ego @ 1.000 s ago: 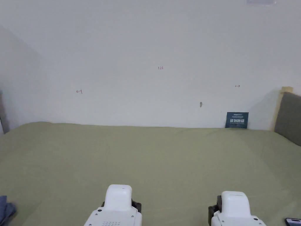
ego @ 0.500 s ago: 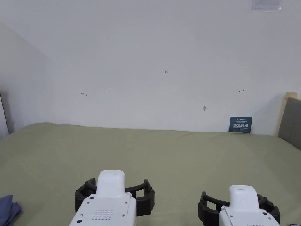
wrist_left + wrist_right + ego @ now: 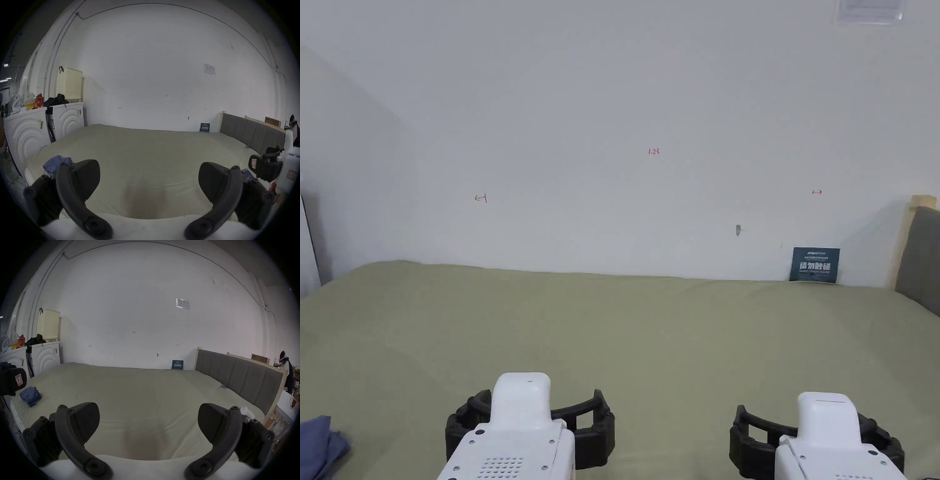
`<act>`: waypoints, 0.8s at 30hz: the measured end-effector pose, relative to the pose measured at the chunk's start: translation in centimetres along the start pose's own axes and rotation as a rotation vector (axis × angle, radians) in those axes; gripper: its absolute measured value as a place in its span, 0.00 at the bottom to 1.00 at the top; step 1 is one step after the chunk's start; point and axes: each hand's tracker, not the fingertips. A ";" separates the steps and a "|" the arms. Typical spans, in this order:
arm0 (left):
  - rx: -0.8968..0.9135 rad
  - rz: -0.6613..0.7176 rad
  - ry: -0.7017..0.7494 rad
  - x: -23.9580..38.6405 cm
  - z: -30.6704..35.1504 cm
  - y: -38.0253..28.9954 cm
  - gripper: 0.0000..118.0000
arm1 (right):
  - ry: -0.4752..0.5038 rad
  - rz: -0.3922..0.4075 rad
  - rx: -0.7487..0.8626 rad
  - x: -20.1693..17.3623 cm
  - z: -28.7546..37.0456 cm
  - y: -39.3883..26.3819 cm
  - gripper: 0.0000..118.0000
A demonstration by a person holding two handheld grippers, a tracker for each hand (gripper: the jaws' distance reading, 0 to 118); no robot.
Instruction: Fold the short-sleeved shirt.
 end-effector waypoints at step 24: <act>0.006 -0.027 -0.002 -0.7 0.4 -0.2 1.00 | 0.033 -0.042 0.043 0.7 0.6 0.0 1.00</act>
